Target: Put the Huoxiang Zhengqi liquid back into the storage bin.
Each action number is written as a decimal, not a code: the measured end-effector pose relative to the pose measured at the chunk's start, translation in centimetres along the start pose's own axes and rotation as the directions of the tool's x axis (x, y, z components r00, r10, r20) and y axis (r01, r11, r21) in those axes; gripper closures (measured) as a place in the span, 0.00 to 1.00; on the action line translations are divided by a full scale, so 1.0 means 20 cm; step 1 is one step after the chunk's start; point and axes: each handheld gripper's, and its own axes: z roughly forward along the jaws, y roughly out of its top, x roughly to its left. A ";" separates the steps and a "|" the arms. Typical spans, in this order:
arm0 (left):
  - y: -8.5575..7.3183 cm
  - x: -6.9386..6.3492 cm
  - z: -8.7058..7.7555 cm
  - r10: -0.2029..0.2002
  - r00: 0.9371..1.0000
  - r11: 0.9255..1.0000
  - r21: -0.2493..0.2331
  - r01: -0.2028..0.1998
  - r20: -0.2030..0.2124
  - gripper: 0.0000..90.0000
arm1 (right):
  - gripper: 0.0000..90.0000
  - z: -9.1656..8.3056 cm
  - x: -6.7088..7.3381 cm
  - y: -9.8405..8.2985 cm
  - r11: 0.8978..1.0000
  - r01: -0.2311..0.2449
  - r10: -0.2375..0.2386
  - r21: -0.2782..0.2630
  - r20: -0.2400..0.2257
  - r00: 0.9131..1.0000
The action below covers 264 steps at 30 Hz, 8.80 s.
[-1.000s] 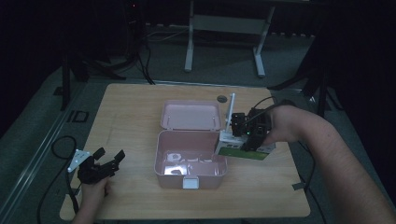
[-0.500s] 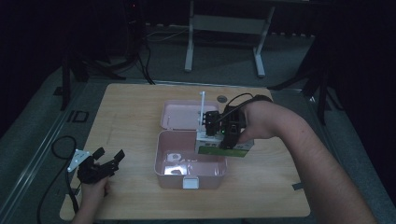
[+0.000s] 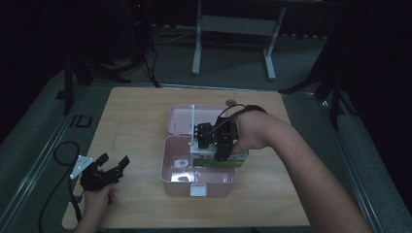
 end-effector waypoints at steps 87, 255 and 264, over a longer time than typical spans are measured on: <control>0.00 0.00 0.00 0.008 1.000 1.000 0.003 -0.008 -0.007 0.07 | 0.69 0.66 0.00 0.07 1.000 0.029 -0.028 0.009 -0.062 0.998; -0.01 -0.04 0.02 0.071 0.997 0.996 0.064 -0.068 -0.034 0.07 | 0.10 1.07 0.31 -1.52 -0.050 -0.677 0.995 -0.734 -0.093 0.027; -0.01 -0.04 0.03 0.078 0.996 0.994 0.077 -0.074 -0.046 0.07 | 0.10 1.18 0.36 -1.50 -0.091 -0.699 0.991 -0.709 -0.137 0.010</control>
